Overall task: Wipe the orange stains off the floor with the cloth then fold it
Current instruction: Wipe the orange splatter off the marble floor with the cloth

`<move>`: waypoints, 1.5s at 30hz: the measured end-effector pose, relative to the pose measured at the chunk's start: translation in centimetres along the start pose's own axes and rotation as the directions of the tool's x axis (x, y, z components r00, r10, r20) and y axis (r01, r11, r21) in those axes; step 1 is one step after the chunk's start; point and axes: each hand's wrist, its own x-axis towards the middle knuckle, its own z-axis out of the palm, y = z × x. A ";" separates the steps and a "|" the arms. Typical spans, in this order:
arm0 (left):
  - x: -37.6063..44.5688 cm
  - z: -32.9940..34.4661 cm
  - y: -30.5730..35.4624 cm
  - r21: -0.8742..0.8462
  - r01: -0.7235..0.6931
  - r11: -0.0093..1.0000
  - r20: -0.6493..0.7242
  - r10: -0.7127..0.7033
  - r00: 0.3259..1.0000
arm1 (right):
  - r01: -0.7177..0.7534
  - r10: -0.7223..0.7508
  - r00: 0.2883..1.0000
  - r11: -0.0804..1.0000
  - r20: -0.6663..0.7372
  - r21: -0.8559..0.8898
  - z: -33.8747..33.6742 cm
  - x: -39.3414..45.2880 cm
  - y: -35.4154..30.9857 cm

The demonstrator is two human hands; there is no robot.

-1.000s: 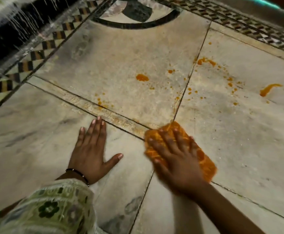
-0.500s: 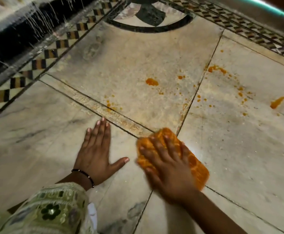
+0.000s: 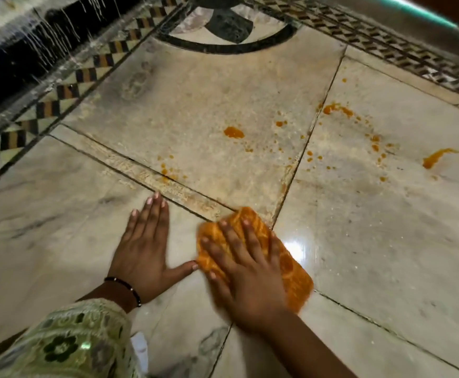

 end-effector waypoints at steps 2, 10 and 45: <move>0.0 -0.1 0.1 0.001 0.004 1.000 0.000 -0.004 1.000 | -0.111 0.111 0.994 0.994 0.011 -0.005 -0.3 -4.3 4.5; 0.1 -0.1 0.3 0.020 0.015 1.000 0.005 -0.015 1.000 | -0.609 0.612 0.791 0.790 -0.017 0.070 -3.5 5.2 12.3; 1.5 -2.7 -10.2 -0.064 0.143 0.988 -0.064 -0.147 0.987 | -0.004 0.010 0.998 0.996 0.068 -0.088 -4.0 11.9 5.6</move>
